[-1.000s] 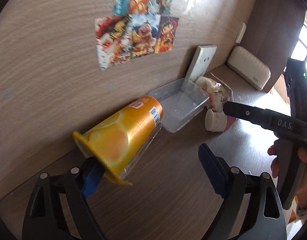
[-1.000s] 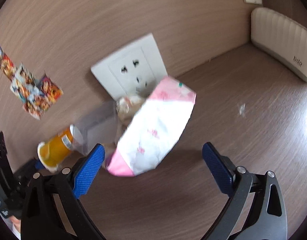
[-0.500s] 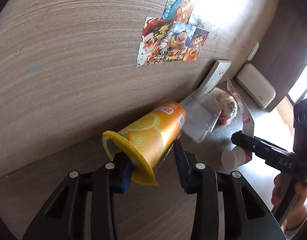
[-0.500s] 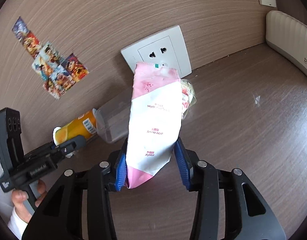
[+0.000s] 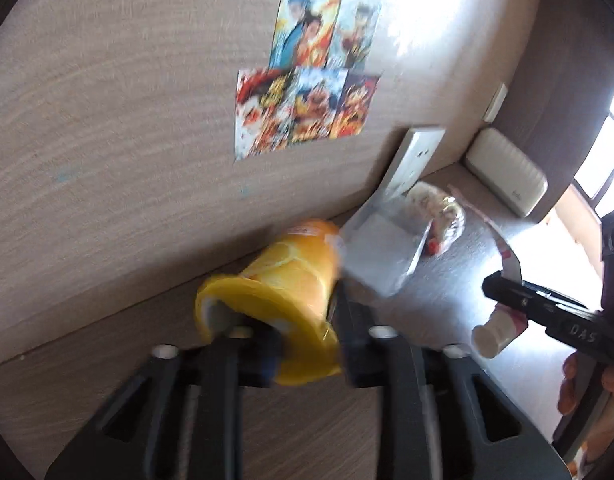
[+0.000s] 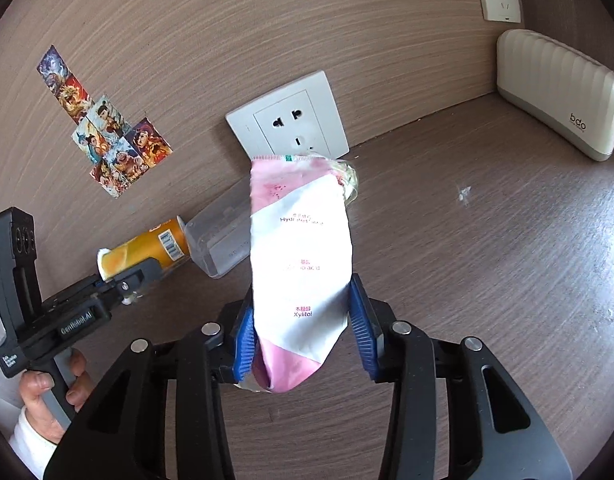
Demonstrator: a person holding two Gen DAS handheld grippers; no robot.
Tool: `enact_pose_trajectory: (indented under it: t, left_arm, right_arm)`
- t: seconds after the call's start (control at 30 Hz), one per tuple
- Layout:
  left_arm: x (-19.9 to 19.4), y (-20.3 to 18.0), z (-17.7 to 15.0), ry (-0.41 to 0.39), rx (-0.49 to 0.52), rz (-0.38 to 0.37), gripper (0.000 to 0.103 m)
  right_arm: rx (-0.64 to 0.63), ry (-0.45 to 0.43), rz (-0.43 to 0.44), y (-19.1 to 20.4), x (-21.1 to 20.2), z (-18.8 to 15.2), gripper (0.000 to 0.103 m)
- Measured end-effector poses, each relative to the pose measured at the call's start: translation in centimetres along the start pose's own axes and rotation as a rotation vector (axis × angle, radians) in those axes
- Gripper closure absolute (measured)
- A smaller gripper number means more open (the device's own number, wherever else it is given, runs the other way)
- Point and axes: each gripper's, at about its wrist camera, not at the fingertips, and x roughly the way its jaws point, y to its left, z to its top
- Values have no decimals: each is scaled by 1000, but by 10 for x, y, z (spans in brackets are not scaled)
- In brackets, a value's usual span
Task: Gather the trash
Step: 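Carry the orange can and pink-white bag with both grippers over the white bin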
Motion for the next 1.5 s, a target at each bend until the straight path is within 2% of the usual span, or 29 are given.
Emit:
enact_pose_trajectory:
  t: [0.1,0.4,0.57,0.7,0.9,1.13,1.33,1.5]
  left_arm:
    - [-7,-8,4,-6,26,7,84]
    - [-56,-57,4,-23,132,-32,84]
    - [-68,-101,-9,-3,216,-99,84]
    - [-58,-146,-25,36,273,-185,83]
    - [-40,-231,-56,110,388,-330,83]
    - [-29,-341,-107,182,524,-491,83]
    - [-20,-420,-160,262,609,-591,83]
    - [-3,-469,-210,322,646,-630,83]
  right_arm:
    - [19,-17,21,2,-3,2,60]
    - [32,-75,41,-14,-61,-6,60]
    - [36,-101,-1,-27,-97,-19,60]
    - [76,-101,-56,-53,-126,-35,60]
    - [163,-109,-156,-101,-177,-74,60]
    - [281,-100,-304,-169,-248,-140,60]
    - [380,-71,-403,-219,-293,-196,60]
    - [451,-36,-439,-260,-310,-243,60]
